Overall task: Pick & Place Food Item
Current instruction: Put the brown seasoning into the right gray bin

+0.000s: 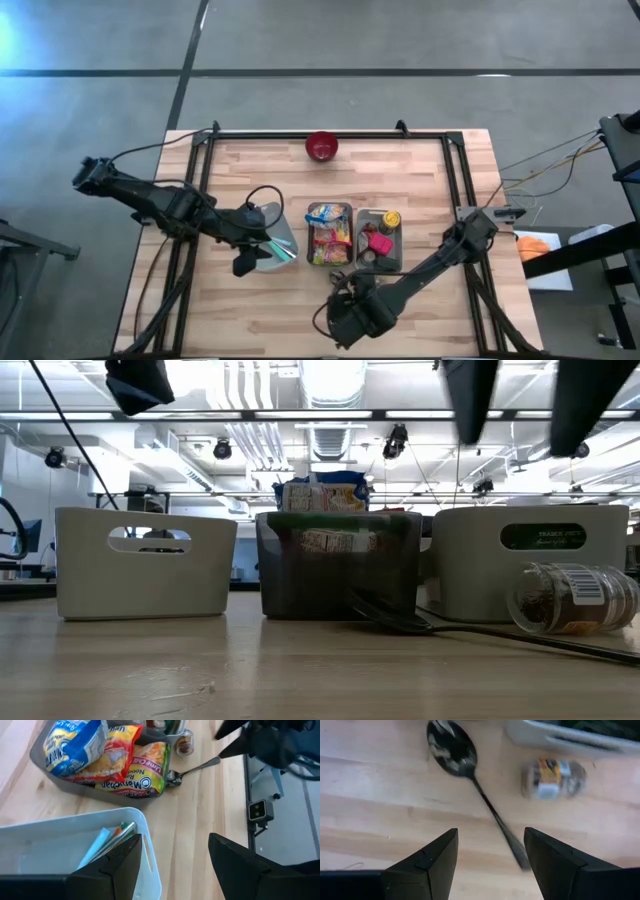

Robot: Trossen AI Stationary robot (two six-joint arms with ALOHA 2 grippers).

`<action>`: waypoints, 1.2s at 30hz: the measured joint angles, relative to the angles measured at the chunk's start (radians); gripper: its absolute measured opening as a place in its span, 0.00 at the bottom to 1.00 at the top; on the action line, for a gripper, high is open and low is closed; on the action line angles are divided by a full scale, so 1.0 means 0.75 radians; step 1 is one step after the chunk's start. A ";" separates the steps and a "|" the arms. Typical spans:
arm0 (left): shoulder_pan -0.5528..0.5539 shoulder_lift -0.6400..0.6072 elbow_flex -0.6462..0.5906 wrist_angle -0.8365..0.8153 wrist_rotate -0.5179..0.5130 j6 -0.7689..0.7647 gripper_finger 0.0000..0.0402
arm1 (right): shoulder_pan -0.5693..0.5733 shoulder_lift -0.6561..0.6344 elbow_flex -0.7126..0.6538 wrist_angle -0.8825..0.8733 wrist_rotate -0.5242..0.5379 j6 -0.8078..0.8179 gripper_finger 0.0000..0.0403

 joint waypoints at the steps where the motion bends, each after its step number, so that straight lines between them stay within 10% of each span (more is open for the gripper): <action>1: 0.000 -0.002 0.000 0.000 0.007 0.017 0.58 | -0.004 0.016 0.010 0.001 0.001 -0.019 0.55; 21: 0.000 -0.021 0.000 -0.011 0.124 0.024 0.58 | -0.034 0.092 -0.034 -0.051 0.041 0.248 0.55; 36: 0.000 -0.021 0.000 -0.011 0.124 0.022 0.58 | -0.033 0.091 -0.036 -0.056 0.075 -1.216 0.55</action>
